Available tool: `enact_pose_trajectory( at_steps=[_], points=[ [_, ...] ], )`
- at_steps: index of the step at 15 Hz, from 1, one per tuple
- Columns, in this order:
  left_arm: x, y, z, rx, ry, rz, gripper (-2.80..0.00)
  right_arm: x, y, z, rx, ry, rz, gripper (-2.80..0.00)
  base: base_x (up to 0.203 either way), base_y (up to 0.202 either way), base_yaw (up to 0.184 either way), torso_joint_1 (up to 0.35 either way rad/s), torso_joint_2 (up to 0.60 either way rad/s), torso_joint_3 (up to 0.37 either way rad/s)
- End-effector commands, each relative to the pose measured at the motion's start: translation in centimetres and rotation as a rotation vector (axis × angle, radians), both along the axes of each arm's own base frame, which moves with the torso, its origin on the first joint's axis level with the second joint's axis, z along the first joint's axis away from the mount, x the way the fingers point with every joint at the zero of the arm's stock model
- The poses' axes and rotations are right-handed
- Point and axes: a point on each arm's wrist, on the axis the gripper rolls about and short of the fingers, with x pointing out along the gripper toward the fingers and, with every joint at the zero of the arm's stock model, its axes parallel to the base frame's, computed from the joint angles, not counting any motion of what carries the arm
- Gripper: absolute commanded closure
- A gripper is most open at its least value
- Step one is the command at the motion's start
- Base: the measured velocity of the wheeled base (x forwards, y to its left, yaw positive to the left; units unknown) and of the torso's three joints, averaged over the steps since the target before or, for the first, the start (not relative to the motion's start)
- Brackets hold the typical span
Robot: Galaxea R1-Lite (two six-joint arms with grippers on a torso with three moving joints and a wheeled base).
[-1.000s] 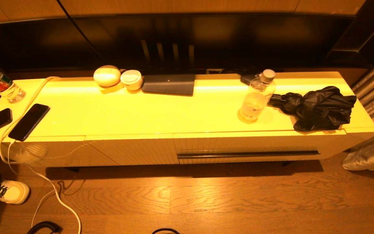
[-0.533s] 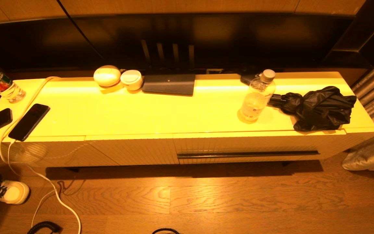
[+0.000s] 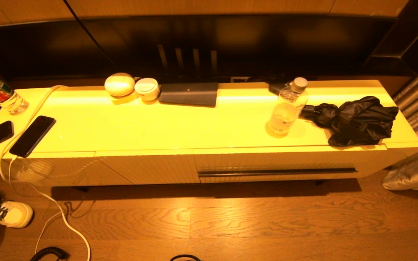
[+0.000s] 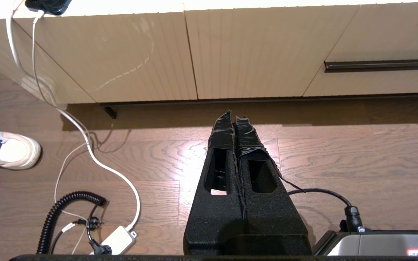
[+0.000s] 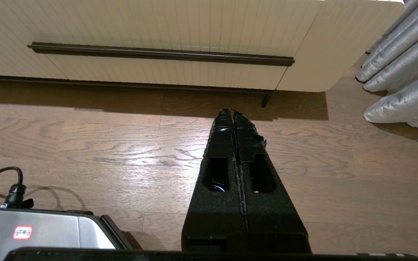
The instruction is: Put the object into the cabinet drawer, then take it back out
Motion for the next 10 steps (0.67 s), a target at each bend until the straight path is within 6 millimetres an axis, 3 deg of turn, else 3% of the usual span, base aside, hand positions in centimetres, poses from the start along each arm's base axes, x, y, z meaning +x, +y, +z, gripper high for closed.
enact_pose_trajectory(
  at_steps=[1,10],
  points=[
    [0.01,0.0,-0.04,0.0,0.002,0.0,0.0,0.01,0.0,-0.01,-0.002,0.002,0.002,0.0,0.0,0.0,0.0,0.0,0.0,0.0],
    [0.01,0.0,-0.03,0.0,0.001,0.0,0.0,0.02,0.0,-0.01,0.004,0.003,0.002,0.0,0.0,0.0,0.0,0.0,0.0,0.0]
  ],
)
